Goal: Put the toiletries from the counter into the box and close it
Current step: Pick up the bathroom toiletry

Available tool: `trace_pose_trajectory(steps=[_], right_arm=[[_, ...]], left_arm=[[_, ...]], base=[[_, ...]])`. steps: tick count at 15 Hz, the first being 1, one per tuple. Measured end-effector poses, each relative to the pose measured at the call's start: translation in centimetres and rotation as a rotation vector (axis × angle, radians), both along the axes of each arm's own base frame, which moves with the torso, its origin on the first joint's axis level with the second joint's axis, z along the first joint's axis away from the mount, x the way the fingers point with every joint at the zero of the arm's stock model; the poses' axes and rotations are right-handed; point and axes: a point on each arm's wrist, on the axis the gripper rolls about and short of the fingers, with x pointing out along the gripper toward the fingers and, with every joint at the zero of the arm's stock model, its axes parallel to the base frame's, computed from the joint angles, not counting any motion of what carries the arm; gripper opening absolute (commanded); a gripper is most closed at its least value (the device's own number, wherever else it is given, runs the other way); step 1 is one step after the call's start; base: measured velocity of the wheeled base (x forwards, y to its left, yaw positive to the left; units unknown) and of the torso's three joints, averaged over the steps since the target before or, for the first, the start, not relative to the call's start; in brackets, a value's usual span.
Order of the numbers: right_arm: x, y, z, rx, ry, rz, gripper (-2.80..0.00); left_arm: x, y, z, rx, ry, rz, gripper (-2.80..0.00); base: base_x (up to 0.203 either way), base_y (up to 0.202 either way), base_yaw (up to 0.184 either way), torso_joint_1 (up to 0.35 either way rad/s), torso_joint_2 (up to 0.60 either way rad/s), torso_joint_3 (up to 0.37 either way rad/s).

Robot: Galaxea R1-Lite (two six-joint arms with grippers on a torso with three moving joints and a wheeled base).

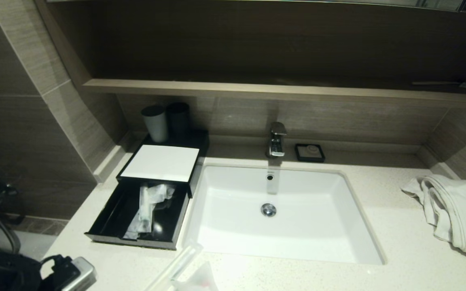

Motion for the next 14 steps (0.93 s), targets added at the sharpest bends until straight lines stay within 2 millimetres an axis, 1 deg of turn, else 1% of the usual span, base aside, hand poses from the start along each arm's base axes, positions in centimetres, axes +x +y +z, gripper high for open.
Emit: trace_pose_trajectory(steps=[4, 9, 13, 14], right_arm=[[0.0, 0.0, 0.0, 0.000, 0.000, 0.000, -2.80], [0.0, 0.0, 0.0, 0.000, 0.000, 0.000, -2.80], [0.0, 0.0, 0.0, 0.000, 0.000, 0.000, -2.80], [0.0, 0.0, 0.0, 0.000, 0.000, -0.001, -2.80]], left_arm=[[1.3, -0.4, -0.7, 0.001, -0.003, 0.001, -2.80], [1.9, -0.6, -1.2, 0.010, 0.025, 0.000, -2.80], [2.6, -0.9, -1.3, 0.001, 0.010, 0.001, -2.80], [2.7, -0.9, -1.4, 0.002, 0.014, 0.000, 0.00]], base=[[0.000, 0.000, 0.000, 0.000, 0.00, 0.000], [0.000, 0.000, 0.000, 0.000, 0.00, 0.000], [0.000, 0.000, 0.000, 0.000, 0.00, 0.000], [0.000, 0.000, 0.000, 0.000, 0.00, 0.000]])
